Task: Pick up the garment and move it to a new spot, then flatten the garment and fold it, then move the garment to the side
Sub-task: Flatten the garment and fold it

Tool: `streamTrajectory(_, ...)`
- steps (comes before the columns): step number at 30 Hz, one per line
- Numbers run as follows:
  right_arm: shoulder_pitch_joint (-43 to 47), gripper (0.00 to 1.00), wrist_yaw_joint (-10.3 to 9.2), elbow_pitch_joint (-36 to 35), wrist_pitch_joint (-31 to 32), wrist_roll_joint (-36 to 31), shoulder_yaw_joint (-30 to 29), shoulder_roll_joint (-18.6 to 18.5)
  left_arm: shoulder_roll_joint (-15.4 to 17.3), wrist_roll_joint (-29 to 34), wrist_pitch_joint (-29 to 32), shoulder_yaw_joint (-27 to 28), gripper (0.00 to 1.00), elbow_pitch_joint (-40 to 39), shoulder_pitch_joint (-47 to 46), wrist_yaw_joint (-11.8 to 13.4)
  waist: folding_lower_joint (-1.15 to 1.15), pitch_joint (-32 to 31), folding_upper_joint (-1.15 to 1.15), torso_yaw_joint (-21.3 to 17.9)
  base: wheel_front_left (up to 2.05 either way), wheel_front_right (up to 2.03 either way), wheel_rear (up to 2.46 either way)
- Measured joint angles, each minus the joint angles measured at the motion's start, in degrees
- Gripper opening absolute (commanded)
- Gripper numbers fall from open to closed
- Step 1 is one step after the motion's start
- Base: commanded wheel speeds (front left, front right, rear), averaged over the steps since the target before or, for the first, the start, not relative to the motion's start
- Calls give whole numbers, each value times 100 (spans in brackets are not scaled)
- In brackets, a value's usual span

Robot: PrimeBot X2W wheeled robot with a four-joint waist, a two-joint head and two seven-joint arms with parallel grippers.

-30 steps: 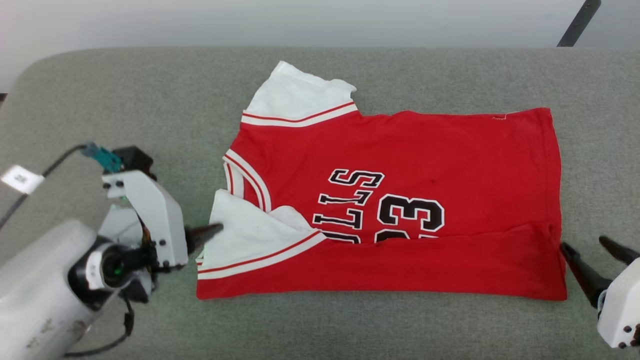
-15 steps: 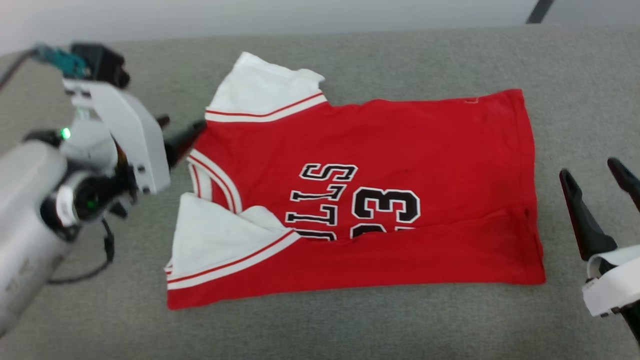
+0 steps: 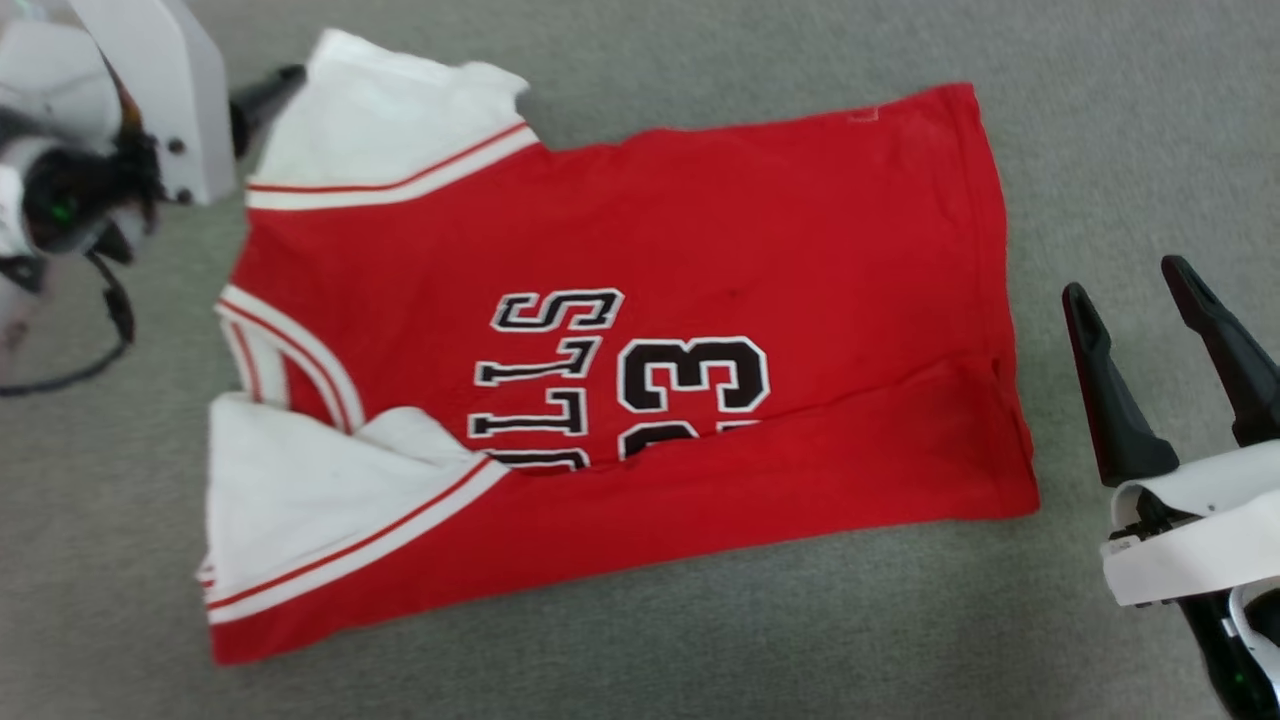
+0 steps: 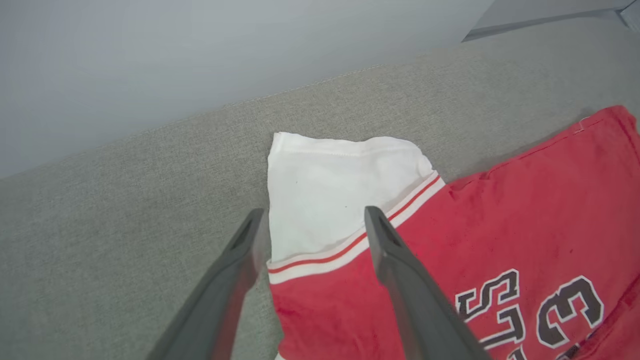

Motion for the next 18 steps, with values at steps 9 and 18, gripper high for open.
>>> streamTrajectory(9, -115, 100, 0, 212, -201, 90, 199, 160, -26, 248, 474, -109, 100, 835, -754, -237, 0, 639, 0, -447, 0, 0, 0)
streamTrajectory(18, -293, 100, 0, 363, -342, 147, 383, 212, -200, 439, 678, -214, 100, 1490, -1210, -271, 0, 1197, 0, -737, 0, 0, 0)
